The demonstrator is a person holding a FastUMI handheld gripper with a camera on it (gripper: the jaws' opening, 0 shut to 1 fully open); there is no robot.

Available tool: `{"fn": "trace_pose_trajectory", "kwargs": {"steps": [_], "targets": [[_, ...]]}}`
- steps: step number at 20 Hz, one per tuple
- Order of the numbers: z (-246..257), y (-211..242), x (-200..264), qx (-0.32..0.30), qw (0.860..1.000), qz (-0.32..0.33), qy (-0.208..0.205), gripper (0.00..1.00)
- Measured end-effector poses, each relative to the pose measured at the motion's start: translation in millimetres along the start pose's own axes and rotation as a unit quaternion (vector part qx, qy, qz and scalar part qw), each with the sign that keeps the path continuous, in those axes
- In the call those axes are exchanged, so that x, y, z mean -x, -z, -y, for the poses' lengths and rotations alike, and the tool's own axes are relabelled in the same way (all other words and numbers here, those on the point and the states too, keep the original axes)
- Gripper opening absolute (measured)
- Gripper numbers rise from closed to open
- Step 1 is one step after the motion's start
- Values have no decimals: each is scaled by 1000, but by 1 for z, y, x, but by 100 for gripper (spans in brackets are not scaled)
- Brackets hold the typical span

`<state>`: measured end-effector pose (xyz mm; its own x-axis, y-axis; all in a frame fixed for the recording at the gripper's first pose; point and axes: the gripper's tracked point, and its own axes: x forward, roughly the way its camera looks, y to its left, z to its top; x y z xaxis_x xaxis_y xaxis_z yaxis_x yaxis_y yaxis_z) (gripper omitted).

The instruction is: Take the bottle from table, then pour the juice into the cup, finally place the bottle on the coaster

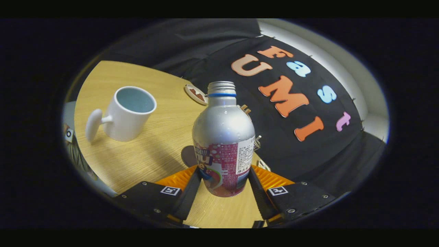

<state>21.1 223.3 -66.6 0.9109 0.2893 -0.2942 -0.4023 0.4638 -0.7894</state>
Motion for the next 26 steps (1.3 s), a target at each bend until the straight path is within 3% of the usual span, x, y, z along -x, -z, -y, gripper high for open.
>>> {"fn": "trace_pose_trajectory", "kwargs": {"steps": [3, 6, 14, 18, 26], "targets": [[11, -1, -2, -119, 992, 9, -30, 78], [22, -24, 1, -222, 972, 51, -62, 77], [34, -43, -12, -348, 928, 83, -100, 77], [26, -52, -43, -424, 891, 86, -141, 77], [-6, -33, -97, -432, 887, 49, -158, 77]]}}
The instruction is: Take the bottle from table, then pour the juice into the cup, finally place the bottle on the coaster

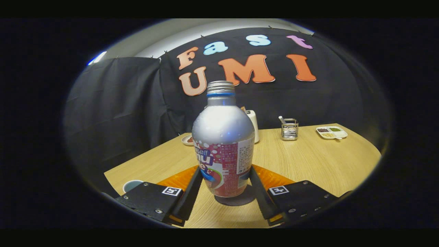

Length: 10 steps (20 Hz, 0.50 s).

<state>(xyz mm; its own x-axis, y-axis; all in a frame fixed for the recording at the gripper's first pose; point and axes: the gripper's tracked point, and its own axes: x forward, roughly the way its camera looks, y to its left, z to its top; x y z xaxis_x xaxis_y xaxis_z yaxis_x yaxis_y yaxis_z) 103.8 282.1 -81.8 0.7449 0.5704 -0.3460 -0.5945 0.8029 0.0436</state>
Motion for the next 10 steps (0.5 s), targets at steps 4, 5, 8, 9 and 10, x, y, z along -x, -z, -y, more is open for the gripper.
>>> {"fn": "trace_pose_trajectory", "kwargs": {"steps": [4, 5, 8, 9, 10], "targets": [[10, 30, -18, 9, 999, -35, 16, 78], [14, 36, -21, 12, 999, -42, 21, 78], [19, 46, -28, 27, 997, -57, 32, 78], [19, 50, -29, 34, 997, -61, 34, 78], [18, 48, -28, 41, 997, -57, 33, 78]]}}
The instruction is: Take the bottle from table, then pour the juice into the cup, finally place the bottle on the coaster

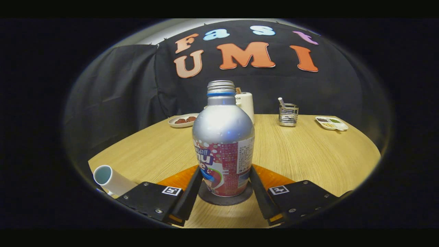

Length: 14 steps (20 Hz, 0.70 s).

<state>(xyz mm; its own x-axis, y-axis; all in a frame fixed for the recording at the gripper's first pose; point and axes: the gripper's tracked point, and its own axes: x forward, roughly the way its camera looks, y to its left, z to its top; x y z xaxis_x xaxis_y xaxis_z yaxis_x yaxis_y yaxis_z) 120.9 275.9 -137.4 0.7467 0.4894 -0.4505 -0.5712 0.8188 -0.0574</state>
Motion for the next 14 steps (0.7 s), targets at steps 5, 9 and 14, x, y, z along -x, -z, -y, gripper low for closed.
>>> {"fn": "trace_pose_trajectory", "kwargs": {"steps": [5, 9, 14], "targets": [[-1, 3, 4, 17, 1000, -3, 9, 78], [-1, 9, 14, 4, 1000, -7, 9, 81], [4, 0, 39, 9, 1000, 6, 22, 91]]}}
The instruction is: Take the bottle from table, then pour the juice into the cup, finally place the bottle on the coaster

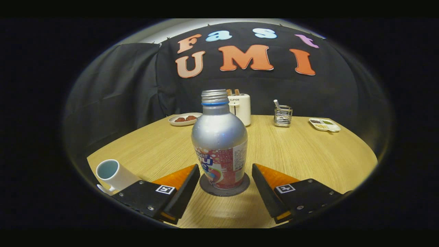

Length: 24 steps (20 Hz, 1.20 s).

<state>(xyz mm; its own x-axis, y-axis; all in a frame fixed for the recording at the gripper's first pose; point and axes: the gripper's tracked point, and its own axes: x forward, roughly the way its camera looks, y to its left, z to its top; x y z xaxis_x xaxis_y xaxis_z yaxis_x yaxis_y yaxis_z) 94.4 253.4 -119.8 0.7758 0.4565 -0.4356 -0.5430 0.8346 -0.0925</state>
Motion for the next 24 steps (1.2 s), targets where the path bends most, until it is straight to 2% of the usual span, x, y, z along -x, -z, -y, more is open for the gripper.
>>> {"fn": "trace_pose_trajectory", "kwargs": {"steps": [3, 9, 14, 17, 24], "targets": [[4, -3, 22, -8, 1000, 7, 10, 98], [14, -13, 79, -21, 999, 33, 35, 98], [43, -28, 130, -9, 996, 54, 74, 98], [66, -34, 169, -4, 992, 69, 108, 98], [90, -50, 240, -9, 980, 127, 151, 97]]}}
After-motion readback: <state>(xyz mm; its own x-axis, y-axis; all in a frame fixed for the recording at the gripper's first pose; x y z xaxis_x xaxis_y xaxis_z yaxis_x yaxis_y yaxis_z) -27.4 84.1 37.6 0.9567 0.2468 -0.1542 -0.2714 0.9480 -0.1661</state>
